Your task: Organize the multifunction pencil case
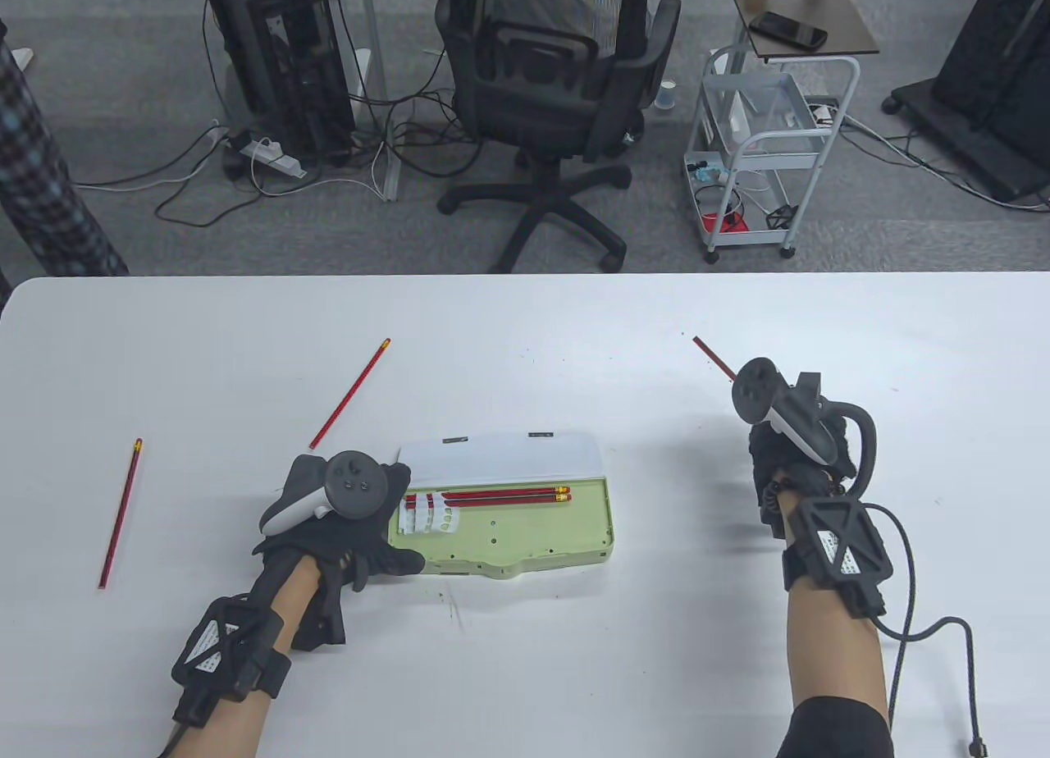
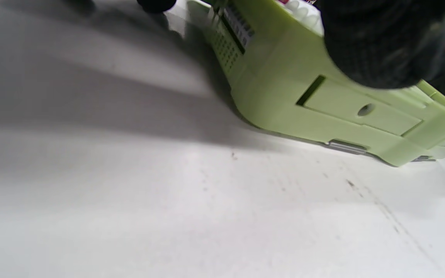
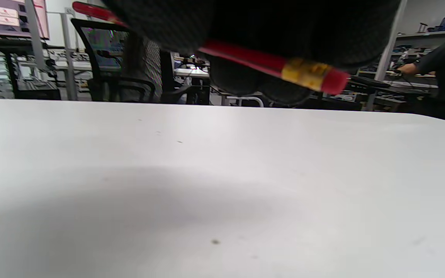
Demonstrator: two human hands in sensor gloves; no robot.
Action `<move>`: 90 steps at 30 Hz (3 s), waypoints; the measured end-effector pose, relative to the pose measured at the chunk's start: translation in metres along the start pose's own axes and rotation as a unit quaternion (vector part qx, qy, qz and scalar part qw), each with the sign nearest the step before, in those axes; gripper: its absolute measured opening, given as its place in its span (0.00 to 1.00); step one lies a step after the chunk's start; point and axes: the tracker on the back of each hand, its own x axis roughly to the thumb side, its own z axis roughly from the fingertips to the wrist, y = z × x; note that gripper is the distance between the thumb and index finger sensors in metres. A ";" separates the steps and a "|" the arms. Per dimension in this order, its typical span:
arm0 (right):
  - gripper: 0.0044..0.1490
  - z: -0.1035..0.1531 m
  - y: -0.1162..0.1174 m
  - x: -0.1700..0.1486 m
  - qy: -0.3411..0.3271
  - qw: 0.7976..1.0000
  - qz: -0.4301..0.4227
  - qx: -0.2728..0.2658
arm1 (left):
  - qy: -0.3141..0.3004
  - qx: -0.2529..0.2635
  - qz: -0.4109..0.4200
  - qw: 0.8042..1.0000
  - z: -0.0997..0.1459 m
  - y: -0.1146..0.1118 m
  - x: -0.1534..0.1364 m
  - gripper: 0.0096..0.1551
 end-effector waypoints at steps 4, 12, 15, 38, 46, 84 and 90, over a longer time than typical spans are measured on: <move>0.27 0.025 -0.008 0.027 -0.039 0.998 -0.028 -0.029 | -0.001 0.003 -0.002 1.000 0.000 0.000 0.000 0.72; 0.26 0.073 -0.012 0.070 -0.103 0.991 -0.050 -0.067 | -0.004 0.005 -0.003 1.000 0.000 -0.001 0.000 0.72; 0.26 0.088 -0.014 0.084 -0.130 0.987 -0.053 -0.083 | -0.005 0.007 -0.003 1.000 0.000 -0.001 0.000 0.72; 0.26 0.129 0.029 0.163 -0.295 0.949 0.043 -0.103 | -0.005 0.004 -0.001 1.000 0.000 -0.002 0.000 0.72; 0.26 0.131 0.036 0.175 -0.306 0.945 0.063 -0.100 | -0.005 0.005 -0.002 1.000 0.001 -0.002 0.000 0.72; 0.37 0.106 0.026 0.125 -0.197 0.976 -0.026 -0.094 | -0.005 0.005 -0.001 1.000 0.000 -0.002 0.000 0.72; 0.41 0.101 0.035 0.112 -0.146 0.987 -0.024 -0.054 | -0.005 0.005 -0.001 1.000 0.001 -0.002 0.000 0.72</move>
